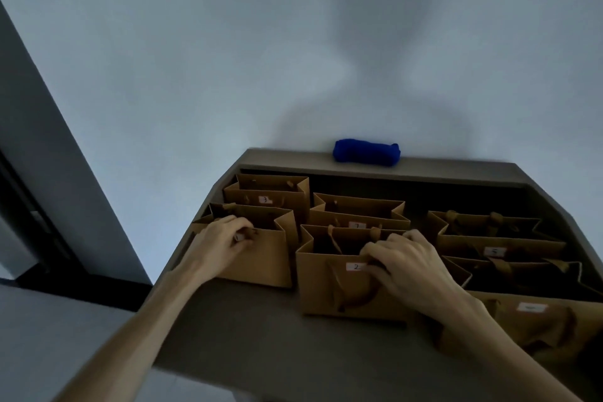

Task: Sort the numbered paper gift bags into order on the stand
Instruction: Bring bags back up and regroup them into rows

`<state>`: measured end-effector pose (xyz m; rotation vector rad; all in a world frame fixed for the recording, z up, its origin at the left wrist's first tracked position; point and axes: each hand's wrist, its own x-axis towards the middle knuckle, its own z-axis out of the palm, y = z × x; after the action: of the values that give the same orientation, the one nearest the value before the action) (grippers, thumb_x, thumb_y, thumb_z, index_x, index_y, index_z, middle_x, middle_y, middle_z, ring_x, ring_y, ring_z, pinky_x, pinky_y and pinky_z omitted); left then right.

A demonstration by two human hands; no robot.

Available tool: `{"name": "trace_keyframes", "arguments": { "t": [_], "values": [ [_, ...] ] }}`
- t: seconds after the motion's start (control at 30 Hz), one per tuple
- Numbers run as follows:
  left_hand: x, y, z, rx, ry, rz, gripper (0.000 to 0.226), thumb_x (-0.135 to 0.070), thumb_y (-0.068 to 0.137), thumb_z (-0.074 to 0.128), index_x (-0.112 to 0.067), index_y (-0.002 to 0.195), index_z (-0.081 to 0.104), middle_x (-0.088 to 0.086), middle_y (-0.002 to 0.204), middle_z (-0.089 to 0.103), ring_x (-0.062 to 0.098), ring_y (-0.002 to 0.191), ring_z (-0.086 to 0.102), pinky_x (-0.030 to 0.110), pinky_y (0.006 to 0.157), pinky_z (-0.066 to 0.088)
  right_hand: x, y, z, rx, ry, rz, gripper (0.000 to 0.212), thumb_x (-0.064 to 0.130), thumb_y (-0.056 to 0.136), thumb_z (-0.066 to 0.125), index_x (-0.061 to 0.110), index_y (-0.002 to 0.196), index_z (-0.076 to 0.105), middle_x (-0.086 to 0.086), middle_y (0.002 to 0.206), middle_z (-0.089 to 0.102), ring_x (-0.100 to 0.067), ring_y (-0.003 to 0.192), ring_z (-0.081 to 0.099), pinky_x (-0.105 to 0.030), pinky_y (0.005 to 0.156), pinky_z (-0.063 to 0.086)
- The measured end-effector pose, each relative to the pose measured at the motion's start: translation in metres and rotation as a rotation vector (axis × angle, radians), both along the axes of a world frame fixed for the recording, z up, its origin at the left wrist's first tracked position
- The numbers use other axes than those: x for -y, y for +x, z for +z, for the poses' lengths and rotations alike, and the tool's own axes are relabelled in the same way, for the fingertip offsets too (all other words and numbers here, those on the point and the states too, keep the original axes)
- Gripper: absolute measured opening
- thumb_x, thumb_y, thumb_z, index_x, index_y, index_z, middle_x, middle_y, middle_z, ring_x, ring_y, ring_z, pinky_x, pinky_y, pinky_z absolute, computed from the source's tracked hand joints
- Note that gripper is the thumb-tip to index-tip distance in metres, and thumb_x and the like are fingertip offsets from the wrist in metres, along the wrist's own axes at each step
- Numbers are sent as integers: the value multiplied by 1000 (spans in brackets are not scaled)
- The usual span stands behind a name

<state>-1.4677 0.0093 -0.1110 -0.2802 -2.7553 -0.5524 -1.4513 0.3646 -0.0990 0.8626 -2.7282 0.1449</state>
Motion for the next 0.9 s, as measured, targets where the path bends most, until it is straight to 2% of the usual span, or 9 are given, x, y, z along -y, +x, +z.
{"name": "trace_keyframes", "arguments": {
  "t": [0.13, 0.2, 0.3, 0.37, 0.47, 0.57, 0.67, 0.77, 0.9],
  "values": [
    [1, -32, -1, -10, -24, -20, 22, -19, 88, 70, -25, 109, 67, -8, 106, 66, 3, 89, 62, 23, 75, 56, 13, 1, 1, 62, -6, 30, 26, 48, 98, 43, 39, 120, 54, 15, 120, 64, -10, 116, 56, -37, 103, 31],
    [-2, -44, 0, -7, -17, -26, 22, -20, 88, 70, -24, 109, 67, -6, 106, 67, 5, 89, 63, 28, 79, 57, 26, 5, -3, 24, -25, 34, 27, 51, 94, 38, 40, 112, 55, 16, 107, 68, -10, 104, 63, -41, 96, 41],
    [-7, -58, 4, -3, -1, -75, 20, -19, 89, 68, -22, 109, 69, -4, 105, 69, 3, 86, 62, 21, 79, 53, 48, 8, -12, 21, -65, 41, 27, 51, 90, 34, 40, 106, 54, 17, 96, 69, -9, 92, 66, -38, 86, 48],
    [-7, -64, 11, 42, 26, -105, 18, -19, 91, 65, -26, 107, 69, -8, 102, 70, 0, 80, 65, 21, 79, 55, 68, 6, -12, 36, -67, 70, 28, 50, 93, 34, 39, 109, 53, 15, 101, 68, -11, 97, 63, -38, 88, 44],
    [-8, -68, 25, 112, 56, -110, 12, -29, 93, 62, -36, 102, 66, -15, 94, 71, -5, 69, 68, 29, 74, 61, 100, 2, -15, 32, -88, 105, 32, 49, 95, 31, 35, 114, 53, 10, 108, 68, -16, 105, 60, -42, 94, 40],
    [-14, -67, 42, 70, 58, -97, 15, -40, 94, 58, -36, 105, 67, -19, 97, 69, -3, 63, 67, 27, 75, 58, 128, -2, -19, 32, -123, 131, 33, 45, 96, 34, 30, 118, 54, 5, 112, 67, -19, 110, 57, -44, 97, 39],
    [-26, -65, 59, 2, 60, -153, 21, -41, 94, 57, -31, 108, 69, -19, 102, 67, -4, 63, 63, 27, 72, 56, 142, -5, -21, 13, -184, 202, 32, 41, 97, 43, 27, 124, 54, 3, 121, 64, -19, 117, 52, -41, 100, 38],
    [-40, -64, 70, -3, 76, -254, 20, -36, 93, 59, -28, 108, 70, -16, 102, 69, -6, 65, 65, 16, 67, 50, 130, -7, -19, -20, -244, 255, 37, 39, 97, 52, 24, 131, 51, 1, 131, 58, -18, 126, 47, -37, 102, 38],
    [-70, -65, 73, 4, 74, -357, 19, -28, 93, 61, -23, 109, 70, -12, 105, 68, -7, 75, 60, 21, 80, 48, 73, -9, -7, -61, -250, 198, 38, 39, 97, 52, 23, 131, 53, 2, 134, 56, -16, 129, 46, -38, 105, 42]
  ]
}}
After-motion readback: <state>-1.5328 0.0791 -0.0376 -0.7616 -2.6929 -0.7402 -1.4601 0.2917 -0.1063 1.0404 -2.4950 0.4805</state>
